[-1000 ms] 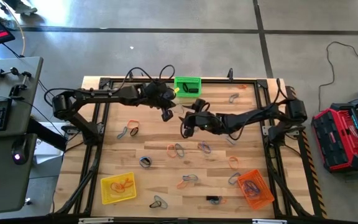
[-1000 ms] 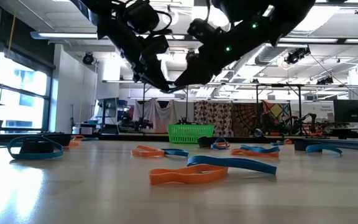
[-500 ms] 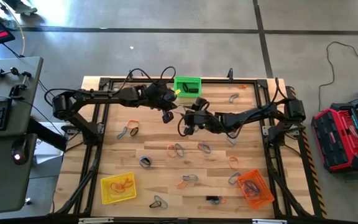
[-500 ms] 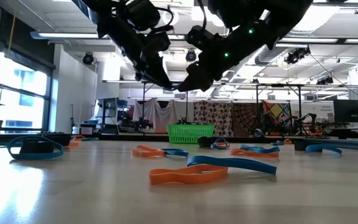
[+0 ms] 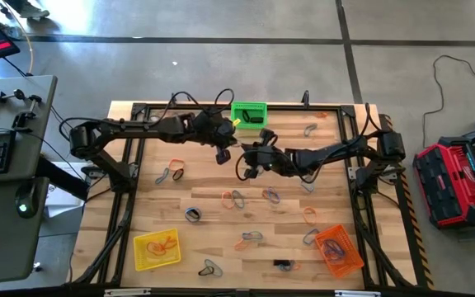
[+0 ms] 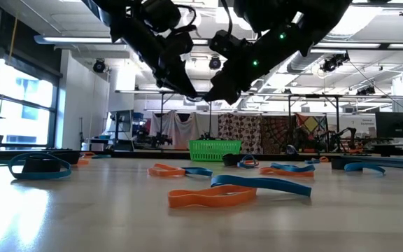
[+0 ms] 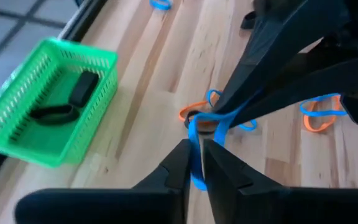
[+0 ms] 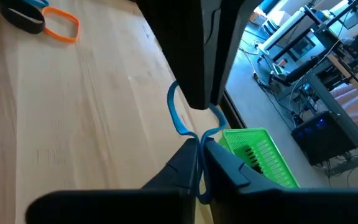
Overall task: Sort rubber bands into baskets
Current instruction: Put the blue rubber band into the orange bin
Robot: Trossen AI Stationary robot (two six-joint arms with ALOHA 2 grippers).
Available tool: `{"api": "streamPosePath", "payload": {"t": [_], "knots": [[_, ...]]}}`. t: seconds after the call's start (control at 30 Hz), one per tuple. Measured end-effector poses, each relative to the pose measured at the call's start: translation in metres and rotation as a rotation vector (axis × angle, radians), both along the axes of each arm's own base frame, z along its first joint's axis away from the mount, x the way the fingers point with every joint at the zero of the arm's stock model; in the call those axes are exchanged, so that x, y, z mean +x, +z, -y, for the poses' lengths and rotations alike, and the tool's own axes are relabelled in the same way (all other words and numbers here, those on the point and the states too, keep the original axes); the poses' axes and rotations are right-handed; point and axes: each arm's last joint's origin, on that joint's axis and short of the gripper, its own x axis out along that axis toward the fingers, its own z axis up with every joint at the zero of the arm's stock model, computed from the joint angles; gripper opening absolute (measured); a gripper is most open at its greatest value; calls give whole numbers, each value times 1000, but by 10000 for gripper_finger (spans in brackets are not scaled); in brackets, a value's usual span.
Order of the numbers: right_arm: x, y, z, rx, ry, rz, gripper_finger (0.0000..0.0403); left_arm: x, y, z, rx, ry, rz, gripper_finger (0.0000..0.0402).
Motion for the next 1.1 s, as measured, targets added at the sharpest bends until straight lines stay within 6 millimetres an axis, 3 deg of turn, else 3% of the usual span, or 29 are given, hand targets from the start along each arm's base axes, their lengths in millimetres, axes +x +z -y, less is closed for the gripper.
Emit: {"api": "streamPosePath", "payload": {"t": [0.37, 0.53, 0.77, 1.1], "knots": [[0, 0, 0, 1, -3, -4, 2, 7, 4, 8, 65, -67, 55, 138], [0, -1, 0, 1, -3, -5, 1, 3, -9, 5, 82, -55, 97, 172], [-3, -6, -3, 37, -11, -42, 1, -6, -29, 4, 91, -34, 163, 184], [-19, 6, -19, 122, -23, -76, 0, -37, -19, 10, 124, -32, 378, 184]]}}
